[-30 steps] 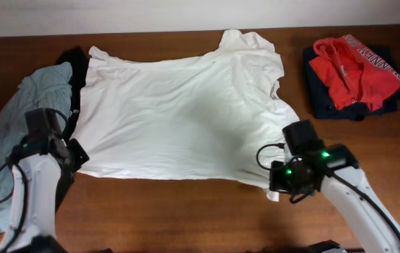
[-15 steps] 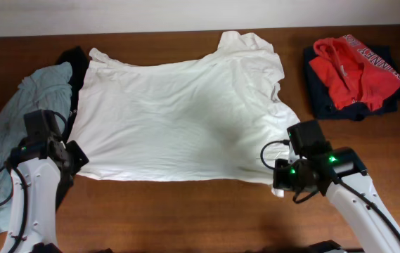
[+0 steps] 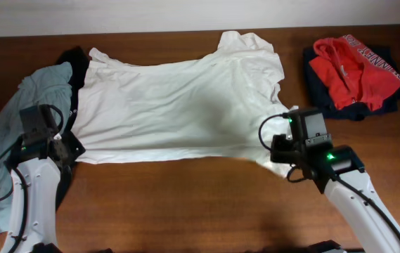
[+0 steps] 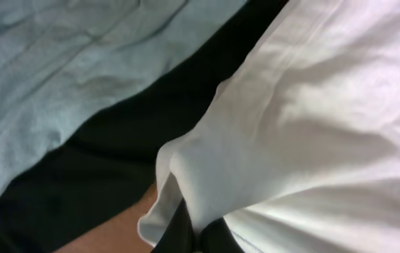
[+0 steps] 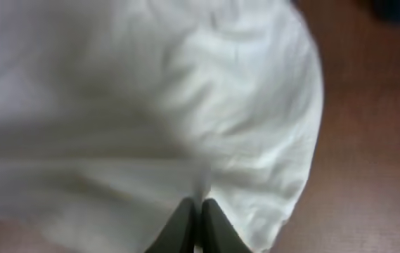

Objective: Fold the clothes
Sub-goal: 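Lift the hem with both grippers and pull it upward over the shirt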

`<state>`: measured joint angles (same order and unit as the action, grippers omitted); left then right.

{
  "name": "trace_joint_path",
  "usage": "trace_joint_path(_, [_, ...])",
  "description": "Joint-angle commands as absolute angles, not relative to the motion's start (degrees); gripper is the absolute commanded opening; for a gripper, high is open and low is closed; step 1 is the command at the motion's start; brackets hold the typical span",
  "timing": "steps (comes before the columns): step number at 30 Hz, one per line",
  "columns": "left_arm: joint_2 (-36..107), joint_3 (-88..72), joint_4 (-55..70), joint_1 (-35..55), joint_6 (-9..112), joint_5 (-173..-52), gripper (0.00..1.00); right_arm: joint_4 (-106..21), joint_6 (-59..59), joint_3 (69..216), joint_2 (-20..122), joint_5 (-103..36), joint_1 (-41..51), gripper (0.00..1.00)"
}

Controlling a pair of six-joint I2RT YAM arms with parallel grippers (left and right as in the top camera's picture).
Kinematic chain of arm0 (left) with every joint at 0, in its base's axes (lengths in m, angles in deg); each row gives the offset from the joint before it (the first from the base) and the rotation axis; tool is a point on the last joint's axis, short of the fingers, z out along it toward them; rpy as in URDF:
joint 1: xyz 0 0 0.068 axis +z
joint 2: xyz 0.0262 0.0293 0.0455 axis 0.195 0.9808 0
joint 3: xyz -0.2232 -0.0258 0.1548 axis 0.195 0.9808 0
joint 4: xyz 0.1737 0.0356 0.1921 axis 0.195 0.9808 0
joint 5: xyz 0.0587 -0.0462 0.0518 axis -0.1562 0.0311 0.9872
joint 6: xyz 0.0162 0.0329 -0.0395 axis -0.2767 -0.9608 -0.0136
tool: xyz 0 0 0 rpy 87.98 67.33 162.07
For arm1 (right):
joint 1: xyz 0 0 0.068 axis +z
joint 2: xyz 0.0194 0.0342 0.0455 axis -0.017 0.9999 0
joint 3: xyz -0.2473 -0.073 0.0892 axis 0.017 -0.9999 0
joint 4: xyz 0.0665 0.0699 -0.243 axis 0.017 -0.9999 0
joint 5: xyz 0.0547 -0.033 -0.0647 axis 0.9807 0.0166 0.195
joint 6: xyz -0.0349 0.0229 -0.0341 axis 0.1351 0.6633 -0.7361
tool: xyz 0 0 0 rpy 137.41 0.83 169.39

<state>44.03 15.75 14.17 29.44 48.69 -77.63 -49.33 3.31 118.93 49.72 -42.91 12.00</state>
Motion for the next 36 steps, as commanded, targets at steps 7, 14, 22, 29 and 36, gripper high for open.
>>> trace_joint_path(7, [43.18, 14.79, 8.31, 25.11, 47.95, -76.76, 0.00, -42.84, 0.55, 120.00, 55.49, -46.32, 9.86, 0.04])
trace_joint_path(14, [44.51, 14.79, 8.14, 21.73, 47.95, -75.62, 0.01, -46.56, 0.58, 120.29, 56.47, -40.63, 9.88, 0.04])
trace_joint_path(22, [45.17, 14.79, 8.10, 21.73, 47.95, -75.64, 0.00, -54.36, 0.58, 119.43, 57.56, -36.37, 9.90, 0.38])
trace_joint_path(29, [45.21, 14.79, 8.01, 21.73, 47.97, -75.64, 0.00, -53.44, -0.28, 118.58, 63.16, -31.37, 9.94, 0.47])
trace_joint_path(36, [46.59, 14.79, 8.05, 21.73, 47.95, -75.66, 0.01, -49.88, -0.32, 118.58, 70.00, -31.26, 9.92, 0.47])
